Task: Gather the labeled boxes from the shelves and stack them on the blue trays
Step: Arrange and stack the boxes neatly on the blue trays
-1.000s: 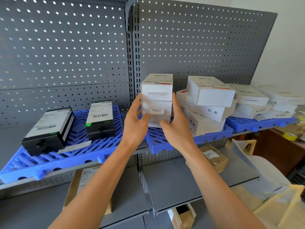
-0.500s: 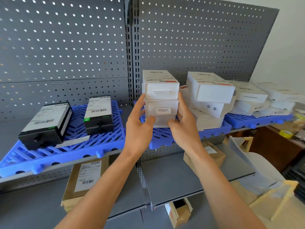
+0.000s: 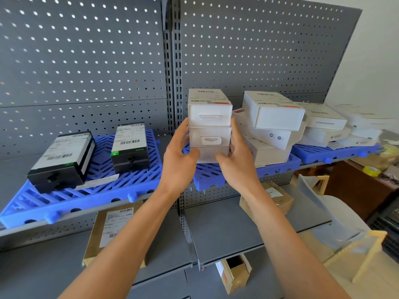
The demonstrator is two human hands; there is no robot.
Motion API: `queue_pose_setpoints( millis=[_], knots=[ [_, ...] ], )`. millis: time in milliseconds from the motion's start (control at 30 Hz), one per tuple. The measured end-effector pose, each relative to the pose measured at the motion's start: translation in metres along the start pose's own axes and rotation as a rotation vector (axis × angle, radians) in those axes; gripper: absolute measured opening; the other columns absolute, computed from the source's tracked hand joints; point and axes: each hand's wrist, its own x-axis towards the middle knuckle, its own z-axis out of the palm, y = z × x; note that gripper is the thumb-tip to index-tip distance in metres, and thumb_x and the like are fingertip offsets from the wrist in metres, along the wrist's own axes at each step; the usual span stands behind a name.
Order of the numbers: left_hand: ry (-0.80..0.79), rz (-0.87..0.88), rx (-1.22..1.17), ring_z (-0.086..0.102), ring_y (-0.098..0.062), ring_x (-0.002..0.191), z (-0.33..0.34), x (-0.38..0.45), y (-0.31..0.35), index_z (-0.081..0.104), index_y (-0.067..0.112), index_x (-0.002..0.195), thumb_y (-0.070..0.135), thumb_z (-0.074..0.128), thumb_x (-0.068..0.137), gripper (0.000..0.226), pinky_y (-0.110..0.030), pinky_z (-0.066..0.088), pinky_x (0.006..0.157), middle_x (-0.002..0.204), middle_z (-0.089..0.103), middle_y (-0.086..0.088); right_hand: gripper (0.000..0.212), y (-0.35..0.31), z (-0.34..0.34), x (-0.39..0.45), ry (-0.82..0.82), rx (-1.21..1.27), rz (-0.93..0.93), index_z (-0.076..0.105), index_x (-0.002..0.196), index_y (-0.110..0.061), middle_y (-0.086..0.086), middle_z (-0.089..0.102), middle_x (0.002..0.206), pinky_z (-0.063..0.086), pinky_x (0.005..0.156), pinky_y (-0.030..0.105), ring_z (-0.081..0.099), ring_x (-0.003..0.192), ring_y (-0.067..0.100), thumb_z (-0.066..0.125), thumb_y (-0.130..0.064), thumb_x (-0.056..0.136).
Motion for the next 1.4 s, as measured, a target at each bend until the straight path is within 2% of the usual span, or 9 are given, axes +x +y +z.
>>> queue_pose_setpoints(
  millis=[133,400,600,733,800,900,1000,1133,1400],
  knots=[
    [-0.015,-0.003,0.001,0.048,-0.001,0.134,0.0,0.0,-0.002,0.035,0.033,0.154,-0.016,0.045,0.084,0.086,-0.023,0.049,0.101,0.144,0.054,0.017,0.1,0.001,0.001,-0.001,-0.003,-0.007,0.01,0.009,0.155,-0.049,-0.015,0.048,0.147,0.055,0.093,0.032,0.054,0.123,0.004,0.05,0.0,0.078],
    [-0.042,-0.012,0.006,0.047,0.006,0.133,0.001,0.001,-0.001,0.033,0.035,0.155,-0.016,0.046,0.084,0.088,-0.012,0.046,0.094,0.142,0.054,0.022,0.099,-0.002,0.001,-0.001,0.006,-0.023,0.008,0.009,0.156,-0.048,-0.013,0.046,0.149,0.053,0.1,0.042,0.05,0.129,0.007,0.05,-0.001,0.078],
    [-0.042,-0.012,0.04,0.045,0.001,0.137,0.001,0.0,-0.003,0.03,0.04,0.155,-0.011,0.048,0.085,0.088,-0.032,0.045,0.107,0.144,0.053,0.021,0.098,-0.002,0.001,-0.001,0.005,-0.058,-0.027,0.008,0.157,-0.043,-0.012,0.049,0.146,0.05,0.076,0.024,0.057,0.118,0.014,0.051,0.002,0.082],
    [-0.012,-0.028,0.054,0.043,-0.003,0.138,0.004,-0.001,-0.002,0.03,0.041,0.155,-0.006,0.052,0.087,0.085,-0.036,0.044,0.111,0.146,0.051,0.021,0.095,-0.002,0.001,0.0,0.014,-0.032,-0.02,0.01,0.157,-0.043,-0.013,0.05,0.144,0.05,0.074,0.02,0.059,0.108,0.009,0.051,0.0,0.083],
    [0.02,-0.05,0.044,0.043,-0.007,0.139,0.005,-0.001,-0.005,0.031,0.038,0.155,0.0,0.054,0.088,0.08,-0.045,0.043,0.113,0.148,0.05,0.017,0.091,-0.003,0.001,0.0,0.032,-0.024,-0.011,0.012,0.157,-0.041,-0.014,0.052,0.142,0.053,0.077,0.02,0.058,0.111,0.005,0.051,-0.002,0.084],
    [0.021,-0.053,0.051,0.044,-0.007,0.139,0.007,-0.002,-0.006,0.034,0.036,0.154,-0.001,0.052,0.087,0.078,-0.044,0.044,0.112,0.148,0.051,0.017,0.087,-0.004,0.001,-0.001,0.036,-0.006,-0.013,0.02,0.155,-0.042,-0.017,0.057,0.135,0.053,0.081,0.017,0.057,0.116,0.0,0.051,-0.002,0.084],
    [0.019,-0.032,0.052,0.046,-0.007,0.138,0.009,-0.004,-0.006,0.037,0.034,0.153,-0.005,0.05,0.086,0.079,-0.037,0.049,0.108,0.144,0.053,0.018,0.084,-0.003,0.002,-0.001,0.042,0.013,-0.014,0.028,0.152,-0.041,-0.019,0.059,0.13,0.054,0.087,0.021,0.057,0.115,-0.001,0.051,0.001,0.082],
    [0.026,-0.023,0.029,0.047,-0.008,0.137,0.01,-0.005,-0.005,0.04,0.032,0.152,-0.009,0.048,0.085,0.078,-0.024,0.051,0.103,0.143,0.056,0.016,0.085,0.0,0.002,-0.001,0.034,0.043,-0.011,0.03,0.151,-0.04,-0.015,0.06,0.133,0.055,0.095,0.041,0.058,0.121,0.008,0.051,-0.001,0.078],
    [0.037,-0.068,0.02,0.041,-0.004,0.14,0.019,-0.011,0.005,0.035,0.034,0.154,0.006,0.051,0.079,0.082,-0.043,0.044,0.113,0.144,0.053,0.02,0.08,-0.009,-0.007,0.004,0.017,0.029,-0.017,0.039,0.14,-0.047,-0.016,0.063,0.128,0.051,0.1,0.04,0.058,0.12,0.006,0.05,0.0,0.076]
  ],
)
